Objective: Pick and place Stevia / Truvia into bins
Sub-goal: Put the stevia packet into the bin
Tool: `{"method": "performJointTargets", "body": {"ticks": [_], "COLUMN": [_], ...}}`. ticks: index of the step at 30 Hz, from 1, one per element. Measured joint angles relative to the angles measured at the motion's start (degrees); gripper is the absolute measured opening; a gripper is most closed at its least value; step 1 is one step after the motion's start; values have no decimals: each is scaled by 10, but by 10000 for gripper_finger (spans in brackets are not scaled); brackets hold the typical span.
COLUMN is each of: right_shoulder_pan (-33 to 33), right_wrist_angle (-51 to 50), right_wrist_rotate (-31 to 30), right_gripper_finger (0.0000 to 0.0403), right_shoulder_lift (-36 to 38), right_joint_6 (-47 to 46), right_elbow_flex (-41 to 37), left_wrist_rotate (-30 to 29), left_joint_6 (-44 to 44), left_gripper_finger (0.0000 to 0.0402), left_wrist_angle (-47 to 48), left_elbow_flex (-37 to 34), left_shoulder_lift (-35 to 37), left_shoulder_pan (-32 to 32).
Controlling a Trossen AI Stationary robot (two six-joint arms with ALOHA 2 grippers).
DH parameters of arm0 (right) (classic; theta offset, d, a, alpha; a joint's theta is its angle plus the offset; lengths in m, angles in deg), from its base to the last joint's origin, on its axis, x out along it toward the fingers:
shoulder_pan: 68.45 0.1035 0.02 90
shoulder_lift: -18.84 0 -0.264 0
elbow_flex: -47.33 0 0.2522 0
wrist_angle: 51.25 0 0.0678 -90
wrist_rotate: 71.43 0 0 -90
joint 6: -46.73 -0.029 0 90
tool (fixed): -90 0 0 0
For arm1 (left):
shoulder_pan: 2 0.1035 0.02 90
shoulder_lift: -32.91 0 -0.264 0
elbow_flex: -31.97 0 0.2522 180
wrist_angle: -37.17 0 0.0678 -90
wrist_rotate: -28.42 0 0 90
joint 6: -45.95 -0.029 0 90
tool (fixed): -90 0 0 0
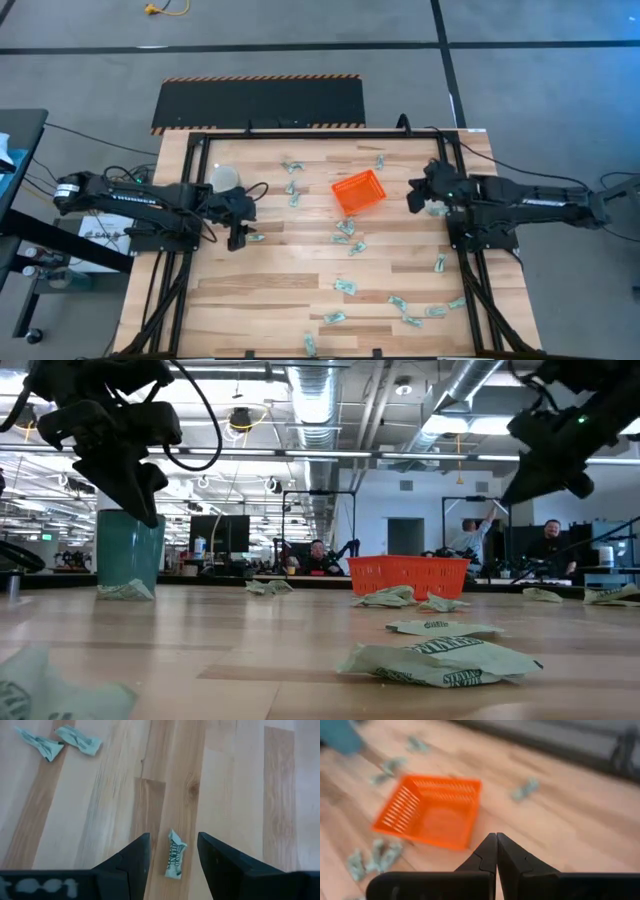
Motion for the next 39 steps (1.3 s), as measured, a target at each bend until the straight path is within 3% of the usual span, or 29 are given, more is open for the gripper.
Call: {"method": "performJointTargets", "body": {"ticks": [9, 17, 22, 39], "right_shoulder_pan": [-84, -161, -207, -227], "right_wrist_angle": [-145, -163, -161, -115], "right_wrist_rotate": [84, 163, 165, 167], "right_gripper_finger": [0, 0, 8, 179], "right_shoulder_lift": [-159, -276, -344, -451], "right_joint_6": [-6, 56, 118, 158], "right_elbow_flex": [72, 87, 87, 87], "left_wrist_rotate": [0, 1, 1, 2], "left_joint_6": [16, 27, 27, 31], "left_gripper_finger": [154, 154, 154, 154], "left_wrist_angle": [17, 18, 18, 18], "left_elbow_flex": [0, 0, 0, 0], "left_shoulder_lift": [0, 0, 0, 0], "left_shoulder_pan": [0, 0, 0, 0]}}
